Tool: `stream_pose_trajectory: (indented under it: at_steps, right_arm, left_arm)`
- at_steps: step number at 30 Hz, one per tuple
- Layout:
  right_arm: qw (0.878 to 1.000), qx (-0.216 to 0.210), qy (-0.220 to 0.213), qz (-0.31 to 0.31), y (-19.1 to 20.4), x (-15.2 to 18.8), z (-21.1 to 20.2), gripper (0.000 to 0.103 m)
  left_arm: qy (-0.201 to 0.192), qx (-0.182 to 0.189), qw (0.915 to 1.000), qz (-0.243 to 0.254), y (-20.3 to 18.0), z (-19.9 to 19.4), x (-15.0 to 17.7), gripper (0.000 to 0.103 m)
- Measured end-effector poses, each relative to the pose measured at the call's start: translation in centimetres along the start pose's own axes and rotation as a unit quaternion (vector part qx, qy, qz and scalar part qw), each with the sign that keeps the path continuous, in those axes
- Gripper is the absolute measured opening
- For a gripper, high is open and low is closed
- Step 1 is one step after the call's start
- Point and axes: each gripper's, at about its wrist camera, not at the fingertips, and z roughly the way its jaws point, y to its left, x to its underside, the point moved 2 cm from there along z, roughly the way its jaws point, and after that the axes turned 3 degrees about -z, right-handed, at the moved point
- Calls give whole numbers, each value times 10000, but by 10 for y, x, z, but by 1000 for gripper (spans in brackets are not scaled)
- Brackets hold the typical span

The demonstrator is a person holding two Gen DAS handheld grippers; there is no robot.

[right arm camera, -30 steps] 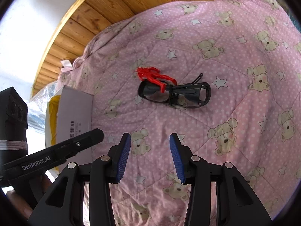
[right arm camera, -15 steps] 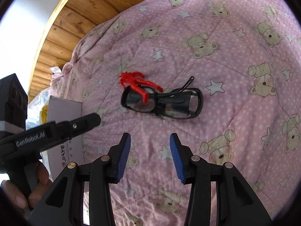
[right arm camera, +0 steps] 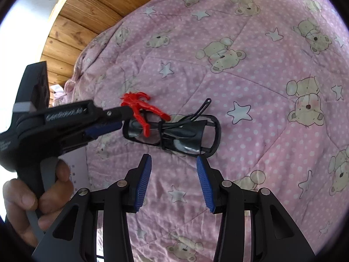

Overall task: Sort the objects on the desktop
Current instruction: 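Grasp the black glasses with the right tool while the left tool approaches the red figure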

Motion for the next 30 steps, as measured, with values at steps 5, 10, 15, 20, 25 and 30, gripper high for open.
stream_pose_trajectory:
  at_steps: [5,10,15,20,25,30]
  right_arm:
    - [10000,-23,53,-20,-2,-1,5,46]
    - [9996,-50,48,-278,8,-1,4,46]
    - [9992,-17,2,-392,10,-3,1,46]
    - [10000,67,-16,-68,-4,-14,6,46]
    - [9999,-92,79,-84,5,-26,18,46]
    - [9995,-286,138,-36,24,-35,36,54]
  left_arm:
    - [-5,-182,9998,41,-5,17,-9,45]
    - [-273,-694,9972,109,1,10,-9,50]
    - [-468,-941,9936,-421,44,-4,-8,56]
    - [-458,-1050,9919,-548,61,-9,-4,60]
    - [-474,-1028,9914,-653,73,-11,2,60]
    - [-484,-1043,9906,-736,87,-17,11,62]
